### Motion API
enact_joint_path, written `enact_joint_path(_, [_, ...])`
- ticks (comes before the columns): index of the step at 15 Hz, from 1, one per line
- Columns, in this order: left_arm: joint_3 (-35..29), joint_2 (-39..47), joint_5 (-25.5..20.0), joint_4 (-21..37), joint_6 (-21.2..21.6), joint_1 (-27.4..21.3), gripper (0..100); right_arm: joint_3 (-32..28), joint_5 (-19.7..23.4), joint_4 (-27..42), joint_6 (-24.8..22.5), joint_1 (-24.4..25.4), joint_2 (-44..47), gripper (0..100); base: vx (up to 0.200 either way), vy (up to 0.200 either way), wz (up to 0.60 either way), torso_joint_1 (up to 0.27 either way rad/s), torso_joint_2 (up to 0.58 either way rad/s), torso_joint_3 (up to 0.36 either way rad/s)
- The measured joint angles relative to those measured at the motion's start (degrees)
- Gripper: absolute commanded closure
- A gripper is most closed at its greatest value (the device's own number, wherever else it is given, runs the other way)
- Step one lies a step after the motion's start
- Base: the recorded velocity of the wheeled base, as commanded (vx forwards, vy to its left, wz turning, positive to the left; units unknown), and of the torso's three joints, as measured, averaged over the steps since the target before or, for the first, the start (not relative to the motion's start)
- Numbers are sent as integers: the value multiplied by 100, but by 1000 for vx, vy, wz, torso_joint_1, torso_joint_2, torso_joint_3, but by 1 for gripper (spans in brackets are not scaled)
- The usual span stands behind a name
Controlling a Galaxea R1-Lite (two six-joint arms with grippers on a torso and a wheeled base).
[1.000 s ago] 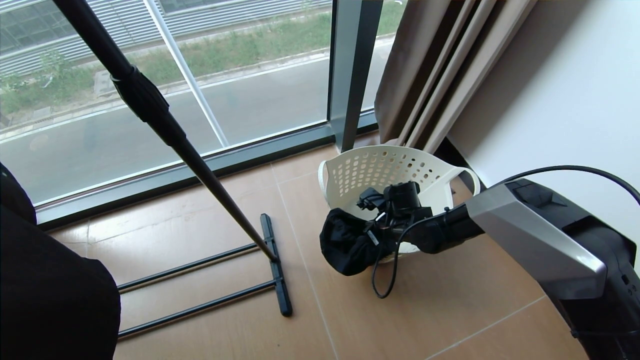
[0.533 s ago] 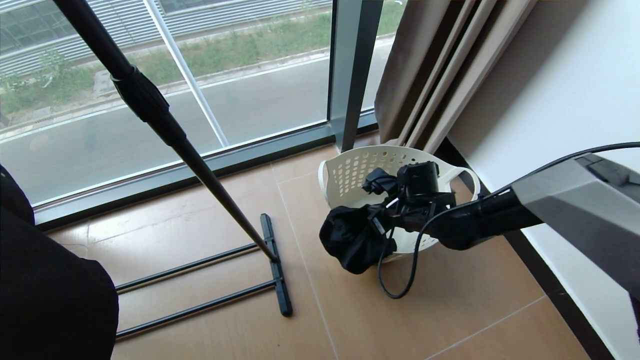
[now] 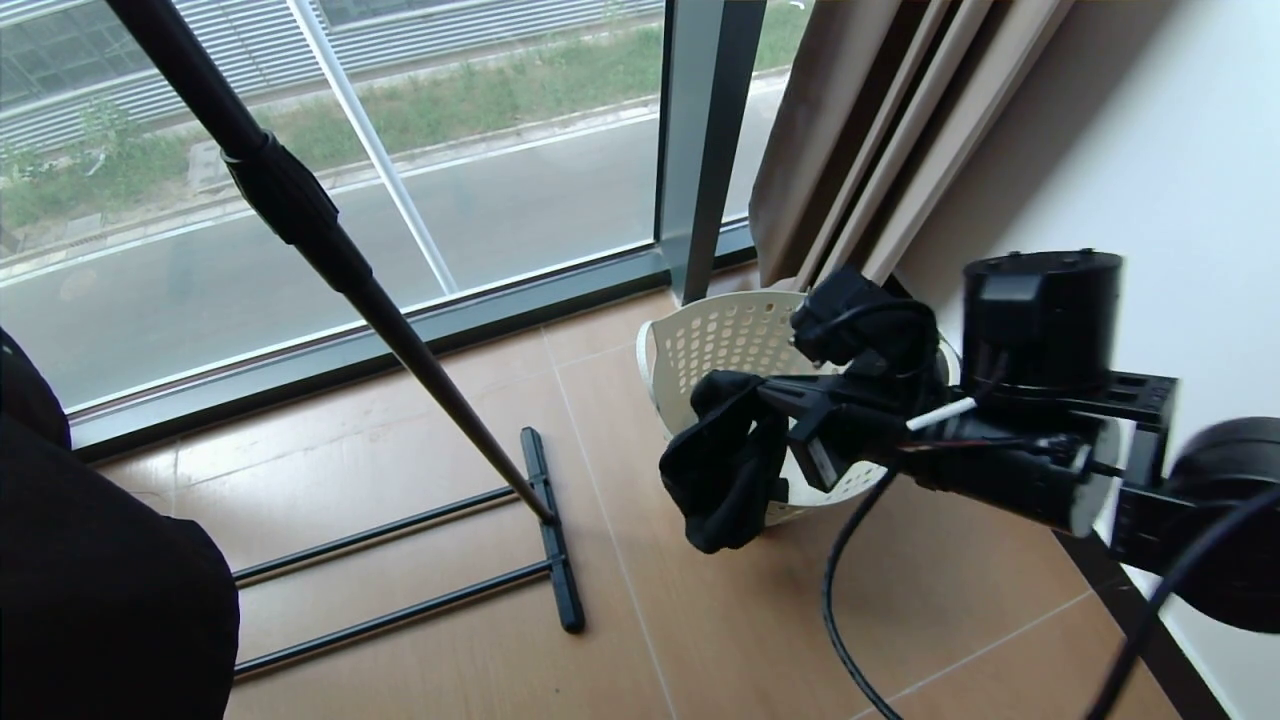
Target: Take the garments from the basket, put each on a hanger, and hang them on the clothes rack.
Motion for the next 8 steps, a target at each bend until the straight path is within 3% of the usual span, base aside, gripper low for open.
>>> enact_joint_path(5, [0, 0, -39, 2, 9, 0, 0, 1399, -22, -11, 13, 585, -1882, 100, 0, 0, 0, 1, 0, 69])
enact_joint_path(8, [-6, 0, -194, 2, -60, 0, 0, 1585, -2, -24, 16, 458, -2287, 100, 0, 0, 0, 2, 1, 185])
